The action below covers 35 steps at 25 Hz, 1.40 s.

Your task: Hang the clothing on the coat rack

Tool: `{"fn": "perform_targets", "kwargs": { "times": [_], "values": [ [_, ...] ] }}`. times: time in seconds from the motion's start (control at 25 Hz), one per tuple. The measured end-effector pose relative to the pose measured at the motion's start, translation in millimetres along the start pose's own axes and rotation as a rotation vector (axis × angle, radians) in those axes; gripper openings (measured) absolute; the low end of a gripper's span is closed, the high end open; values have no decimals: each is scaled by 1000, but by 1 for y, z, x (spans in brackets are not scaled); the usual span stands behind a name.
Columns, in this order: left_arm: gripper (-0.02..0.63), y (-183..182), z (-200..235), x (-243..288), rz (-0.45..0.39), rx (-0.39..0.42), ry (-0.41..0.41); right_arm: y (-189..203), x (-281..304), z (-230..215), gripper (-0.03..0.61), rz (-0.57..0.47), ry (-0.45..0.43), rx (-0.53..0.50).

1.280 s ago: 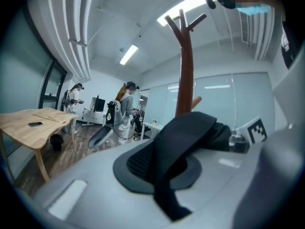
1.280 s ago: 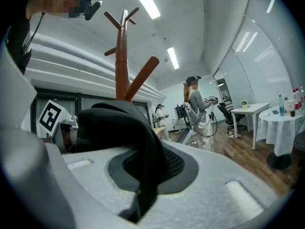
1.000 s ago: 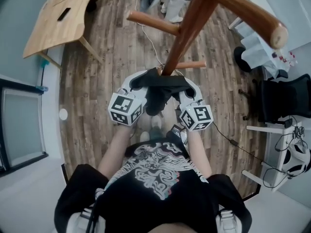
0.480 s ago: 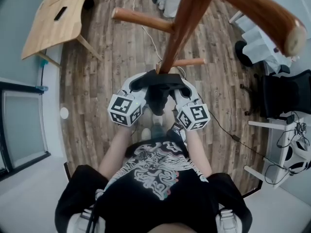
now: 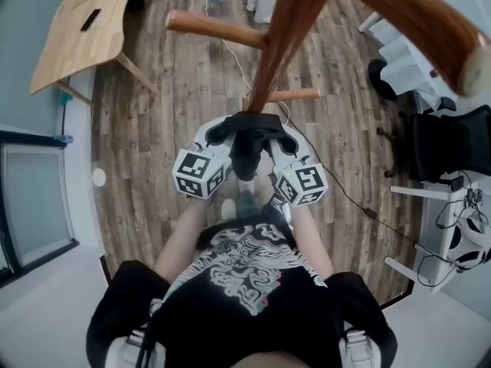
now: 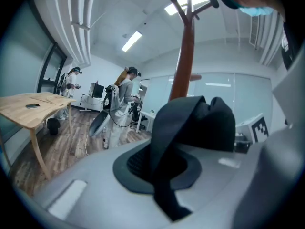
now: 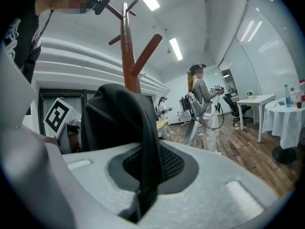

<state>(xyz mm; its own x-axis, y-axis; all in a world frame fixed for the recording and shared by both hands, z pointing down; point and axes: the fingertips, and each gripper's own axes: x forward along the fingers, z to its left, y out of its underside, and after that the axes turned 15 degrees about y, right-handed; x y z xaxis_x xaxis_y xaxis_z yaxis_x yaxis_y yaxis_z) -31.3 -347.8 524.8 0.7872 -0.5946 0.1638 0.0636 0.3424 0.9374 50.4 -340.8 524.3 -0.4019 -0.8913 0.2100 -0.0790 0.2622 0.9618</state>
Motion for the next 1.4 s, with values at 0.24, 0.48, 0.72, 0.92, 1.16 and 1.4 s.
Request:
{"fn": "perform_targets", "kwargs": {
  "times": [0.24, 0.48, 0.72, 0.92, 1.16, 1.4],
  "values": [
    [3, 0, -1, -2, 9, 11, -27, 3, -4, 1, 21, 9, -4, -4],
    [3, 4, -1, -4, 17, 2, -45, 7, -4, 6, 23, 24, -21, -10],
    [6, 5, -1, -8, 16, -4, -75, 7, -3, 7, 23, 22, -15, -29],
    [9, 7, -1, -8, 24, -20, -68, 6, -6, 5, 52, 16, 31, -90],
    [86, 13, -2, -9, 89, -4, -79, 5, -10, 0, 55, 19, 51, -88],
    [97, 20, -3, -16, 137, 29, -78, 12, -12, 3, 89, 39, 63, -93]
  ]
}}
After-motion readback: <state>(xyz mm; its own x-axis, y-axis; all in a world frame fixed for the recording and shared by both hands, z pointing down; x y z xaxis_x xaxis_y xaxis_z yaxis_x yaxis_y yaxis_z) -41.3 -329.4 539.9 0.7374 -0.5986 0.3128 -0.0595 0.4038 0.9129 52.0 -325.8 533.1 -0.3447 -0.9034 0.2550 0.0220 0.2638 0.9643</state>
